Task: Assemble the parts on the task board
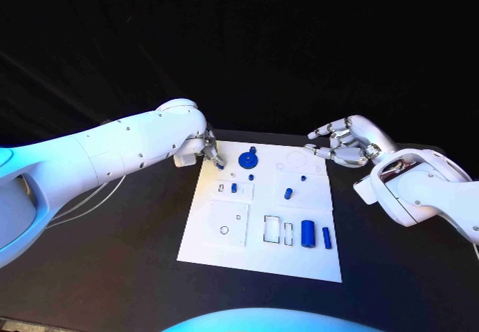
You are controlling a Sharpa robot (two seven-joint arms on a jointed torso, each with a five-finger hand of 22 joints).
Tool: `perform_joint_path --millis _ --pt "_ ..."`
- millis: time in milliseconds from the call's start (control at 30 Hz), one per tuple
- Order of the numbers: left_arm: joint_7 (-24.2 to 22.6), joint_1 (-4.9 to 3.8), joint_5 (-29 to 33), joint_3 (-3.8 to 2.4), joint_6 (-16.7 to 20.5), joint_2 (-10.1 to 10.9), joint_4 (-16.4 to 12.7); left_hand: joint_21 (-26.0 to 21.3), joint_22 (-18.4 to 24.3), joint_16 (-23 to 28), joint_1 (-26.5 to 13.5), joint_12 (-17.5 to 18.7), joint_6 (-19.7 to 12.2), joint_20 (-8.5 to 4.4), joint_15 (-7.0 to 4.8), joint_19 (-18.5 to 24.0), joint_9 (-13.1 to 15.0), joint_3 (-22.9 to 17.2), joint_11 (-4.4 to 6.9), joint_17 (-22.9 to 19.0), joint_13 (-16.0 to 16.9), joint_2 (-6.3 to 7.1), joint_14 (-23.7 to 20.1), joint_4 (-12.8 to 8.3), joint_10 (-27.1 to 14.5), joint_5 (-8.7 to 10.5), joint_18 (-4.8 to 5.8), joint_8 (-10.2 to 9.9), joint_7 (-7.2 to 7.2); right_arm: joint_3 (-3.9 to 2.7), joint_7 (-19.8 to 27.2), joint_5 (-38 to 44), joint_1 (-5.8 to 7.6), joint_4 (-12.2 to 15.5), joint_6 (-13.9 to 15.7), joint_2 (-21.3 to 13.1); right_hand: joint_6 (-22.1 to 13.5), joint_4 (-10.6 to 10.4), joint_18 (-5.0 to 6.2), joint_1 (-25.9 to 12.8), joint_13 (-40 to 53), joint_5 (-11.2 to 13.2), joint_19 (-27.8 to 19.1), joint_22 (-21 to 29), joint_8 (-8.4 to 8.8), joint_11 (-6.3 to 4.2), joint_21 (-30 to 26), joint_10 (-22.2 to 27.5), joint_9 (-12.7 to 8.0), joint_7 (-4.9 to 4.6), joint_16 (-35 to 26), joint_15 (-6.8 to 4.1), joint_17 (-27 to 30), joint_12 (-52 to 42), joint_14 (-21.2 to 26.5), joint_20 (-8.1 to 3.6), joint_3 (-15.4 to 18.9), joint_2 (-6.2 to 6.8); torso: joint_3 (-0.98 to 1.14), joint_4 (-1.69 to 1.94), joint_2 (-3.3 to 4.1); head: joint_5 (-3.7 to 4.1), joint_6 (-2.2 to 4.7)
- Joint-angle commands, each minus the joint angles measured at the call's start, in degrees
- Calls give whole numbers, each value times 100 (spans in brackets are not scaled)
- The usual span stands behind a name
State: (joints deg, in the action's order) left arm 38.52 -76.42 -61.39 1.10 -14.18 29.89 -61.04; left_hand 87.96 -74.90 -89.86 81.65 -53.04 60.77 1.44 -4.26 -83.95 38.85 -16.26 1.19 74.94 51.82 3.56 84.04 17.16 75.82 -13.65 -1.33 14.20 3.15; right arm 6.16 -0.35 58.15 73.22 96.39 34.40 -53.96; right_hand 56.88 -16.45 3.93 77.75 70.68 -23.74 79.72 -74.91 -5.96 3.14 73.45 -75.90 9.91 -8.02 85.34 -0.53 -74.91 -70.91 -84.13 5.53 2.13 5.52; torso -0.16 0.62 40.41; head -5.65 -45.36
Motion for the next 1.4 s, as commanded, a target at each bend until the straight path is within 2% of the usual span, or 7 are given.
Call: perform_joint_path --millis 33,267,467,700,900,1033,1400 --pt "-111 0 206 -1 86 37 -32 -29 -1129 -14 -221 -7 -16 40 10 -334 59 -1177 -14 1506 -18 264 596 -791 49 22 31 72 3 0 46 48 -3 7 -7 0 -11 9 34 -47 5 -25 -30 -232 -32 10 -36 25 -8 1 -36 -33 -520 -3 -345 -16 38 -22 -1 2 -2 -3 11" --pt "-172 0 570 -1 280 250 -289 -23 -1143 -14 -397 -55 -3 38 -3 -343 148 -1601 3 1506 -2 403 596 -949 95 24 34 167 -1 0 47 48 -3 9 -6 -10 -10 9 34 -47 3 -26 -30 -232 -33 10 -36 26 -8 1 -36 -33 -519 -1 -345 -17 38 -23 -1 14 -9 -17 24" --pt "-150 -2 850 -2 439 570 -788 -8 -1170 -14 -555 -99 15 31 -16 -362 208 -1865 17 1506 20 491 596 -1055 139 28 41 237 -15 0 43 48 -3 12 -6 -24 -10 9 34 -47 3 -26 -30 -232 -33 10 -36 26 -8 1 -36 -33 -519 -1 -345 -17 38 -23 1 32 -38 -22 16" --pt "-189 4 867 3 614 859 -1292 2 -1187 -14 -673 -117 27 23 -25 -374 256 -2070 27 1506 24 571 596 -1150 165 31 45 293 -26 0 42 48 -3 13 -8 -32 -9 10 33 -47 2 -29 -29 -234 -34 10 -36 26 -8 1 -35 -33 -522 -2 -346 -17 39 -25 -6 47 -54 -27 1" --pt "-232 96 750 7 727 1085 -1645 7 -1196 -14 -717 -128 34 19 -30 -380 278 -2149 34 1506 30 604 596 -1190 178 32 47 320 -33 0 42 48 -4 10 -10 -38 -9 11 34 -47 2 -33 -30 -232 -35 9 -39 25 -8 2 -38 -34 -517 -3 -345 -17 39 -26 -3 47 -53 -45 -5" --pt "-260 152 610 10 782 1169 -1787 14 -1208 -14 -740 -129 41 17 -33 -388 289 -2187 39 1506 26 625 596 -1211 185 33 50 336 -37 0 43 48 -6 7 -11 -40 -9 11 34 -47 2 -33 -30 -232 -35 9 -39 25 -8 2 -38 -34 -517 -3 -345 -17 39 -26 -8 42 -44 -49 -8" --pt "-178 310 246 33 653 1156 -1840 21 -1220 -14 -790 -131 53 14 -40 -397 311 -2250 48 1506 18 670 596 -1250 206 37 54 365 -47 0 44 48 -16 4 -14 -40 -9 11 34 -47 2 -33 -30 -232 -35 9 -39 25 -8 2 -38 -34 -517 -3 -345 -17 39 -26 -4 32 -35 -49 -25"
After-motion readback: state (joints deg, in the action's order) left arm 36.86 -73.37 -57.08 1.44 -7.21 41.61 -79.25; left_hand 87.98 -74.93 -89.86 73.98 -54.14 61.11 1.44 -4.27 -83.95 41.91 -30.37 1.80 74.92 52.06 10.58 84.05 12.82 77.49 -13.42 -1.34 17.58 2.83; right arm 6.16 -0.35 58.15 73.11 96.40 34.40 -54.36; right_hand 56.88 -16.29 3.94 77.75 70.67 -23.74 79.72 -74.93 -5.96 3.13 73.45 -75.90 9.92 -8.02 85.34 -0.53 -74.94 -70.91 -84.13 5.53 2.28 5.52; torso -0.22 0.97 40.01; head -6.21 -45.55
